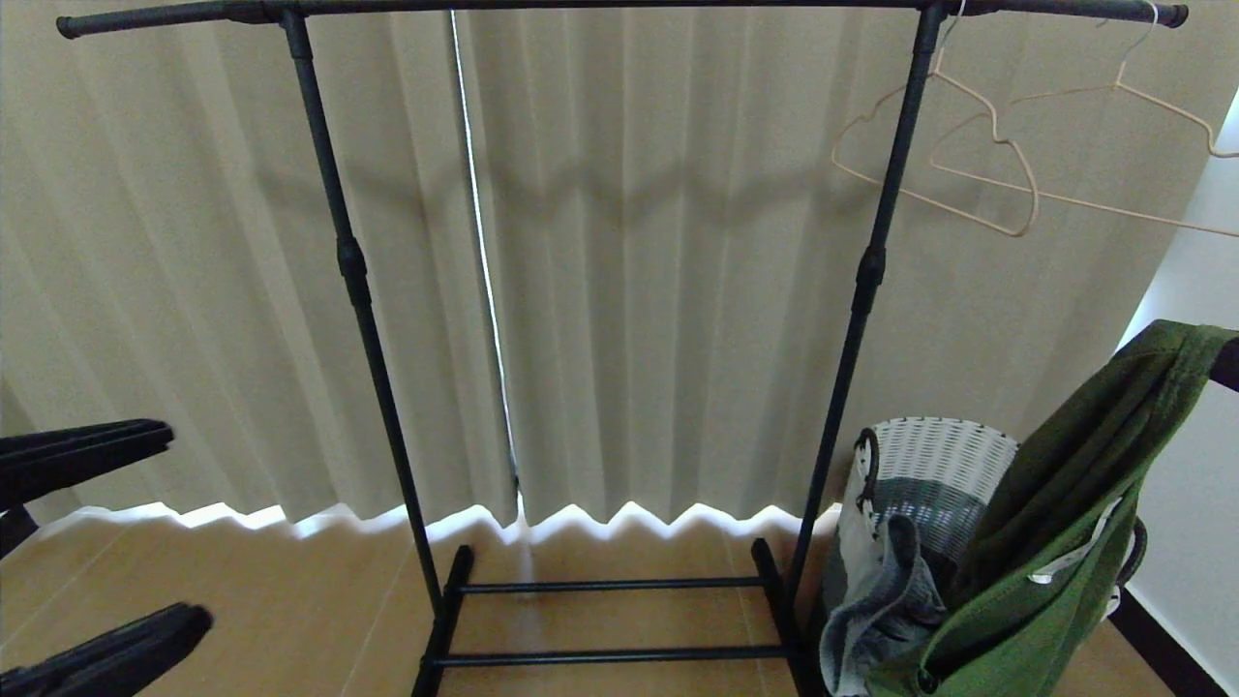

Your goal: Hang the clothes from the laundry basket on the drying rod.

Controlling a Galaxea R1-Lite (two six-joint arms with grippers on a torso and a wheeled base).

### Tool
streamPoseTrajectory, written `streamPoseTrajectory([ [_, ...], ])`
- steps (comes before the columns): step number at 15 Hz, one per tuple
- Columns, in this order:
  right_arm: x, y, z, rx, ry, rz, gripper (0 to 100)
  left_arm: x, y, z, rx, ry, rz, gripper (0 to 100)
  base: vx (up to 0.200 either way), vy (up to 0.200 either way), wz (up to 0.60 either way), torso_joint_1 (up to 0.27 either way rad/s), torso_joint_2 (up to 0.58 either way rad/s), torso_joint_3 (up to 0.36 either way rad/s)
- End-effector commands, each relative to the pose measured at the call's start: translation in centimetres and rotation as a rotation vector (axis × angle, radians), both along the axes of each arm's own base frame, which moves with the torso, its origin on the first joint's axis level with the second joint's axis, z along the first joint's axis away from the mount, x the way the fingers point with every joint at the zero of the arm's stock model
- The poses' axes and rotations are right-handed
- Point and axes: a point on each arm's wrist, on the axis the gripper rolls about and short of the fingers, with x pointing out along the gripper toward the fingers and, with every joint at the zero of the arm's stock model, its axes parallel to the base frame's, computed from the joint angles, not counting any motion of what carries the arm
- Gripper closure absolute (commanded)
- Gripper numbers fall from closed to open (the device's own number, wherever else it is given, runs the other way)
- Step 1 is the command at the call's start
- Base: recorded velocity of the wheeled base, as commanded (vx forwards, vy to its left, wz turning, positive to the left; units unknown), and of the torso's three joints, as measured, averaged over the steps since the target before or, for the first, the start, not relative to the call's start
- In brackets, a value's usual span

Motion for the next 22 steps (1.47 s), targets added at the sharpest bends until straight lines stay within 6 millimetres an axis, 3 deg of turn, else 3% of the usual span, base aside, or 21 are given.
streamPoseTrajectory([
  [1,0.6,0.6,0.3,-0.004,0.006,0.023,100,4.4,-5.4,-0.7,0.096,0.122,-0.080,0,0.000,0.000,0.00,0.000,0.00,0.000],
  [2,0.4,0.9,0.6,-0.005,-0.004,0.048,100,4.2,-9.1,-1.8,0.139,0.133,-0.167,0,0.000,0.000,0.00,0.000,0.00,0.000],
  [4,0.3,1.1,1.2,0.002,-0.021,0.070,100,4.0,-13.2,-2.5,0.133,0.128,-0.230,0,0.000,0.000,0.00,0.000,0.00,0.000],
  [5,0.2,1.2,1.3,0.006,-0.026,0.075,100,3.9,-17.0,-3.5,0.126,0.116,-0.254,0,0.000,0.000,0.00,0.000,0.00,0.000],
  [7,0.4,1.3,1.3,-0.020,-0.036,0.084,100,4.6,-21.2,-5.7,0.148,0.106,-0.236,0,0.000,0.000,0.00,0.000,0.00,0.000],
  [11,0.4,1.5,1.1,-0.043,-0.038,0.099,100,5.1,-26.9,-6.2,0.116,0.083,-0.286,0,0.000,0.000,0.00,0.000,0.00,0.000],
  [14,0.2,1.6,1.1,-0.042,-0.041,0.108,100,6.3,-29.6,-7.1,0.113,0.095,-0.280,0,0.000,0.000,0.00,0.000,0.00,0.000],
  [15,0.2,1.6,1.1,-0.042,-0.041,0.108,100,6.4,-29.7,-7.2,0.111,0.095,-0.276,0,0.000,0.000,0.00,0.000,0.00,0.000],
  [16,0.1,1.5,1.2,-0.041,-0.046,0.113,100,8.0,-30.0,-7.8,0.112,0.112,-0.236,0,0.000,0.000,0.00,0.000,0.00,0.000],
  [18,-0.1,1.4,1.3,-0.036,-0.052,0.114,100,9.2,-29.7,-8.3,0.118,0.124,-0.203,0,0.000,0.000,0.00,0.000,0.00,0.000],
  [22,-0.6,1.6,1.4,-0.029,-0.063,0.155,100,10.6,-29.6,-9.9,0.140,0.169,-0.164,0,0.000,0.000,0.00,0.000,0.00,0.000],
])
